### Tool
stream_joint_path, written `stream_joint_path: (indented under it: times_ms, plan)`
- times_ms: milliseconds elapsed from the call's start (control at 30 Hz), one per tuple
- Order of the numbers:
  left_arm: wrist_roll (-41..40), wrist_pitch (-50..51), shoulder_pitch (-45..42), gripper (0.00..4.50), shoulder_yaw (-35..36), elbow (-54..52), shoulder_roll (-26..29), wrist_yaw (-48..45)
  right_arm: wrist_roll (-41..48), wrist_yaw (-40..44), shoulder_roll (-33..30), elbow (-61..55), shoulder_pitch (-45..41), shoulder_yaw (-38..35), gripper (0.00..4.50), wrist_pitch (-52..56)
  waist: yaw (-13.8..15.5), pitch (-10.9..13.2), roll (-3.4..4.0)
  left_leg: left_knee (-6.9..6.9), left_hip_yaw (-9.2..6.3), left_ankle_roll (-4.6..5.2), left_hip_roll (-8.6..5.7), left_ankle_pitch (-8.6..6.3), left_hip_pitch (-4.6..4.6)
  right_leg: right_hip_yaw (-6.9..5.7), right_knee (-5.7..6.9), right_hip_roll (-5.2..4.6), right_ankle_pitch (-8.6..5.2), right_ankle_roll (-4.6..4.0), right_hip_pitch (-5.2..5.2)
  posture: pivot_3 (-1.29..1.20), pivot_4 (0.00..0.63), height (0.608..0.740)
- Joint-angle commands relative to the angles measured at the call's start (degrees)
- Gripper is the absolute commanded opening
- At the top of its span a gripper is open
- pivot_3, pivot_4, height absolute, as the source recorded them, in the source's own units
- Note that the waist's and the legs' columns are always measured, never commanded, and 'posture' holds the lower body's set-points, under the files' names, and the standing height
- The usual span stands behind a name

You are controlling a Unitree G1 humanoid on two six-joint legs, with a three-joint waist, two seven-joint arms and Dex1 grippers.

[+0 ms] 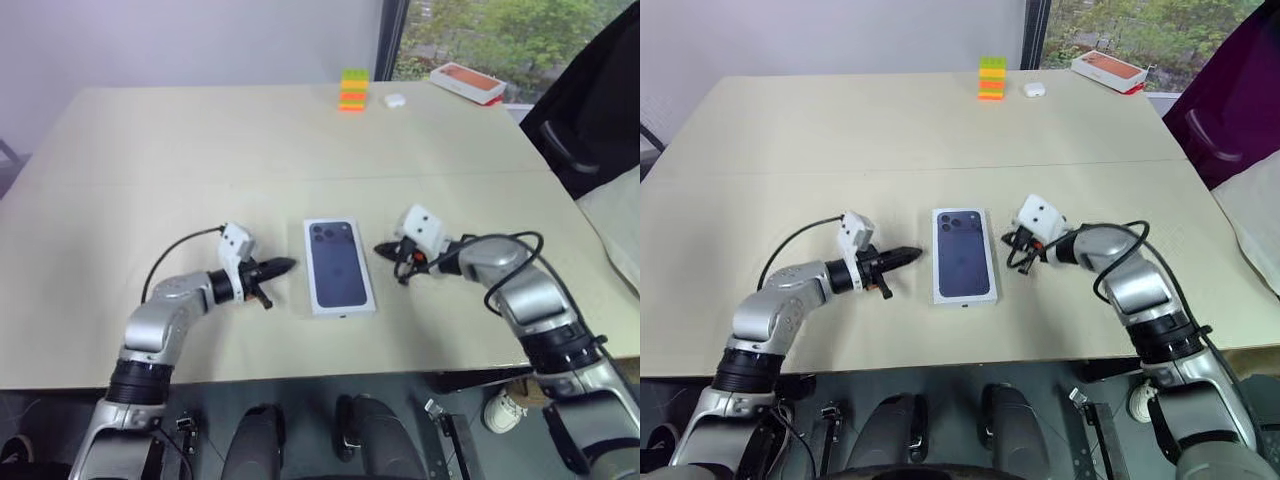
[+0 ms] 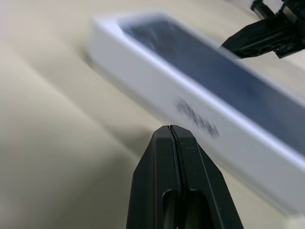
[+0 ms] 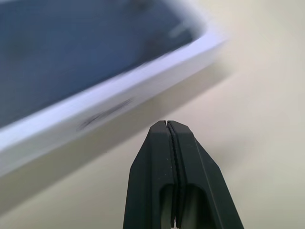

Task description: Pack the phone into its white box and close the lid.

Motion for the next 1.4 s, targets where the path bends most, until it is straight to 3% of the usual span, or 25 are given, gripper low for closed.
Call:
stream_joint_path:
  times_ms: [33, 333, 500, 800, 967, 1233, 1333, 1400]
  plan:
    - [-1.7, -1.0, -4.9, 0.0, 2.0, 1.9, -1.7, 1.0, 2.6, -1.3, 3.0, 0.0, -3.5, -3.4, 0.04, -0.4, 0.1, 0.0, 0.0, 0.0, 0.0, 0.0, 0.0, 0.0, 0.0, 0.0, 0.0, 0.0, 0.0, 0.0, 0.01, 0.0, 0.15, 0.74]
    - [3.0, -6.0, -11.6, 0.0, -2.9, 13.2, -6.9, 0.5, -4.3, -5.6, 9.4, 6.4, -4.9, 2.8, 0.04, -3.8, 0.0, 0.0, -0.01, 0.2, 0.01, -0.01, 0.01, 0.0, -0.04, -0.03, 0.09, -0.01, 0.01, 0.0, 0.04, 0.0, 0.15, 0.74]
    - [6.3, -5.0, -9.8, 0.0, -7.8, 14.0, -5.1, -2.3, -7.0, -4.3, 8.7, 6.1, -2.6, 5.9, 0.04, -4.2, -0.1, 0.0, 0.02, 0.4, -0.03, 0.01, 0.04, -0.01, -0.11, -0.04, 0.15, 0.01, 0.01, 0.01, 0.04, 0.0, 0.15, 0.74]
    - [4.3, -2.5, -3.1, 0.0, -8.7, 5.7, 2.5, -10.4, 0.5, 9.8, 1.5, -8.2, 5.6, 5.5, 0.04, -1.1, 0.0, -0.1, 0.11, 0.47, -0.16, 0.13, 0.04, -0.09, 0.23, -0.16, 0.05, 0.0, -0.02, 0.03, 0.57, 0.0, 0.15, 0.74]
    - [3.5, -1.7, -0.8, 0.0, -8.4, 2.2, 3.3, -10.9, 8.5, 17.1, -3.0, -14.2, 9.1, 3.9, 0.04, 6.0, 0.3, -0.1, 0.12, 0.45, -0.14, 0.34, 0.05, -0.23, 0.65, -0.16, -0.03, -0.01, -0.1, 0.09, 0.95, 0.0, 0.15, 0.74]
    - [-0.5, 1.9, 0.3, 0.0, -2.7, -0.3, 3.7, -7.8, 12.8, 10.4, 2.4, -11.1, 6.2, -3.8, 0.04, 5.6, 0.0, -0.1, 0.12, 0.45, -0.14, 0.35, 0.05, -0.23, 0.65, -0.13, -0.01, 0.01, -0.09, 0.09, 0.94, 0.0, 0.15, 0.74]
    - [-1.3, 1.2, 0.8, 0.82, 0.7, -1.9, 7.1, -8.4, 12.8, 10.3, 2.1, -8.8, 6.3, -6.8, 0.8, 1.5, 0.0, -0.1, 0.12, 0.45, -0.14, 0.35, 0.06, -0.23, 0.63, -0.13, -0.03, 0.02, -0.09, 0.09, 0.94, 0.0, 0.15, 0.74]
    - [-1.5, -0.2, 1.0, 1.83, 3.0, -2.3, 9.5, -8.9, 13.1, 11.4, 0.9, -8.2, 6.7, -8.0, 1.81, -0.4, 0.0, -0.1, 0.14, 0.45, -0.12, 0.35, 0.06, -0.23, 0.64, -0.13, -0.03, 0.0, -0.09, 0.1, 0.94, 0.0, 0.15, 0.74]
